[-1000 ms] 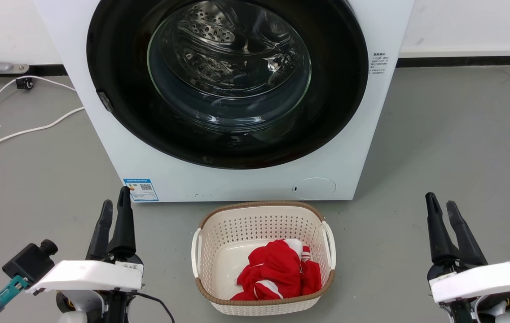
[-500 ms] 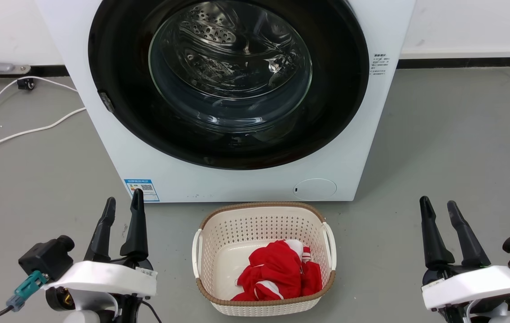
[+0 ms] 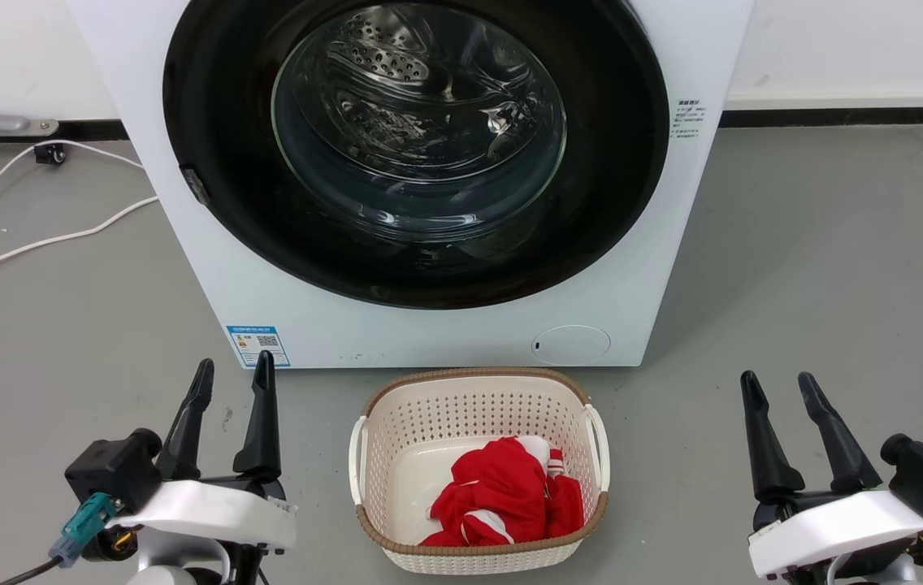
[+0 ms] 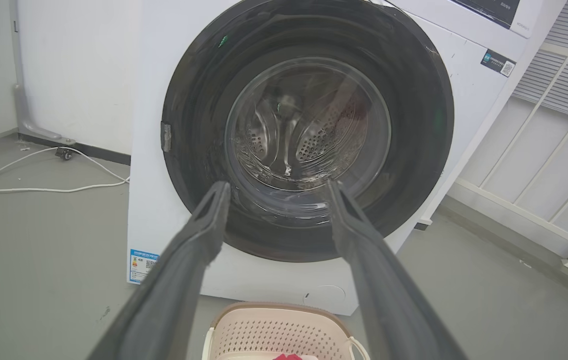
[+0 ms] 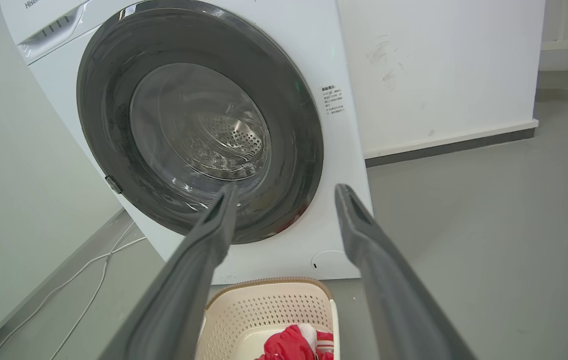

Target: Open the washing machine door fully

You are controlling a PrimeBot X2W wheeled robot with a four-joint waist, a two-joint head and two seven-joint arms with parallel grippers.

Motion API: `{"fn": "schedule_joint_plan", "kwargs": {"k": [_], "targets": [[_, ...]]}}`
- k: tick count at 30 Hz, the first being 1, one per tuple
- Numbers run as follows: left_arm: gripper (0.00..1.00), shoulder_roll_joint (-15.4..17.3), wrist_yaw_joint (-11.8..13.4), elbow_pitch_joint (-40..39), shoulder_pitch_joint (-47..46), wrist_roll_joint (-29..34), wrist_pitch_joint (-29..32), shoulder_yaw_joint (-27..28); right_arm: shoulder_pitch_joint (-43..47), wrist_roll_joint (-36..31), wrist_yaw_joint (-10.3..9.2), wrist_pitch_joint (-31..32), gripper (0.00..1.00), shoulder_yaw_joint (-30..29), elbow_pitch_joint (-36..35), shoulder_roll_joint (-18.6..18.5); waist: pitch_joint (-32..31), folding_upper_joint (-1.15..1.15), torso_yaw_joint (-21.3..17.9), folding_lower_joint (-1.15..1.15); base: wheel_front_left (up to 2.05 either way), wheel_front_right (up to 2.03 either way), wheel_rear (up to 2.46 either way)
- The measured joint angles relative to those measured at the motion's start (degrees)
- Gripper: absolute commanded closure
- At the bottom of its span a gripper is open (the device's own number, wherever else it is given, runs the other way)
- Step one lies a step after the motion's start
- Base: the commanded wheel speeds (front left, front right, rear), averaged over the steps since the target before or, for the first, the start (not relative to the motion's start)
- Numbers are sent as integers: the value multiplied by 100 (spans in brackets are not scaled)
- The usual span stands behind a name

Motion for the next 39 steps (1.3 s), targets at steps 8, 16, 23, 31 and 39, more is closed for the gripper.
{"fn": "schedule_joint_plan", "kwargs": {"k": [8, 16, 23, 31, 39], "targets": [[0, 68, 94, -3, 40, 476, -109, -97, 22, -453, 0, 91, 0, 10, -74, 3, -5, 0, -6, 0, 0, 0, 0], [0, 134, 182, -24, 40, 871, -202, -159, 77, -835, 0, 144, 0, 31, -149, 7, -7, 0, -29, 0, 0, 0, 0], [0, 143, 210, -52, 48, 1149, -283, -198, 107, -1139, 0, 151, 0, 40, -190, 9, -20, 0, -56, 0, 0, 0, 0], [0, 133, 209, -51, 59, 1378, -378, -194, 130, -1404, 0, 144, 0, 66, -222, 12, -27, 0, -75, 0, 0, 0, 0], [0, 79, 190, -29, 87, 1630, -455, -153, 153, -1653, 0, 90, 0, 76, -263, 16, -49, 0, -68, 0, 0, 0, 0]]}}
